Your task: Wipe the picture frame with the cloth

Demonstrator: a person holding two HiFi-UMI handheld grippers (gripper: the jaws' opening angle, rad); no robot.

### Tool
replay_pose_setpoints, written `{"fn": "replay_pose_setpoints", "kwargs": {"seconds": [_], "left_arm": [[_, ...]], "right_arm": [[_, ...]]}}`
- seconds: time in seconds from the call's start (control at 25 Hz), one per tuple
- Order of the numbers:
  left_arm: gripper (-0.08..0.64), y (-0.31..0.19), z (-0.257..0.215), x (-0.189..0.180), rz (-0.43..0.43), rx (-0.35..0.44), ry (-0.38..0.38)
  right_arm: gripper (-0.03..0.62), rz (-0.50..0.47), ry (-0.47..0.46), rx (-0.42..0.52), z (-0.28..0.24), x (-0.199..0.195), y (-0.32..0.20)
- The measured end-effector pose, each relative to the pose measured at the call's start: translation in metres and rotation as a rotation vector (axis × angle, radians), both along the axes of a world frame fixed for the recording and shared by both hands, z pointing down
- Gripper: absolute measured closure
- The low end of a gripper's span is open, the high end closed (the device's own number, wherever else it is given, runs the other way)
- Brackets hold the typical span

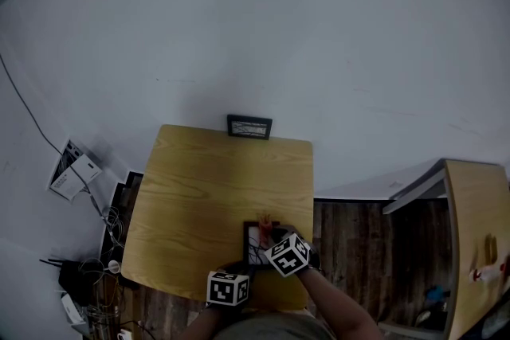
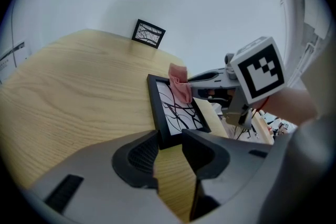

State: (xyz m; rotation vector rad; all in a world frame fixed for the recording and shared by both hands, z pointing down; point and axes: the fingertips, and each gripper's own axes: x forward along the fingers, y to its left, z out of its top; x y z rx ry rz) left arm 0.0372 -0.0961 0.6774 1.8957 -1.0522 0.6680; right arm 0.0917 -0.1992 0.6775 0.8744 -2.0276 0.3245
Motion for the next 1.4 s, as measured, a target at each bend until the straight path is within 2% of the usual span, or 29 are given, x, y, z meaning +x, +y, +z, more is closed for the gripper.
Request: {"fn": "replay_pose_setpoints", "kwargs": {"seconds": [0.2, 0.44, 0.56, 0.68, 1.12, 1.4], "left_arm": [[0.426, 0.001, -0.001, 0.000, 0.001, 0.001, 0.000], [0.426, 0.000, 0.000, -0.001, 0.001, -0.001, -0.002], [0.426, -0.001, 0.000, 0.000, 0.000, 0.000, 0.000], [0.426, -0.001, 0.000, 0.000, 0.001, 0.000, 0.000], [0.426, 0.000, -0.001, 0.000, 0.003, 0.001, 0.001], [0.426, 0.000, -0.001, 0.000, 0.007, 0.003, -0.001]], "right_arm": [[0.577, 0.025, -0.021, 0.001, -0.005, 0.000, 0.001], [0.577, 0.117, -0.220, 0.001, -0.034, -0.007, -0.002], [0.577, 0.106, -0.299, -0.016, -0.050, -0.017, 0.004], [0.577, 0.074, -0.333, -0.051, -0.058, -0.028, 0.016], [0.577, -0.008, -0.318, -0.131, -0.038, -0.048, 0.050], [0.577, -0.029, -0.259, -0.163, -0.017, -0.048, 0.063]]}}
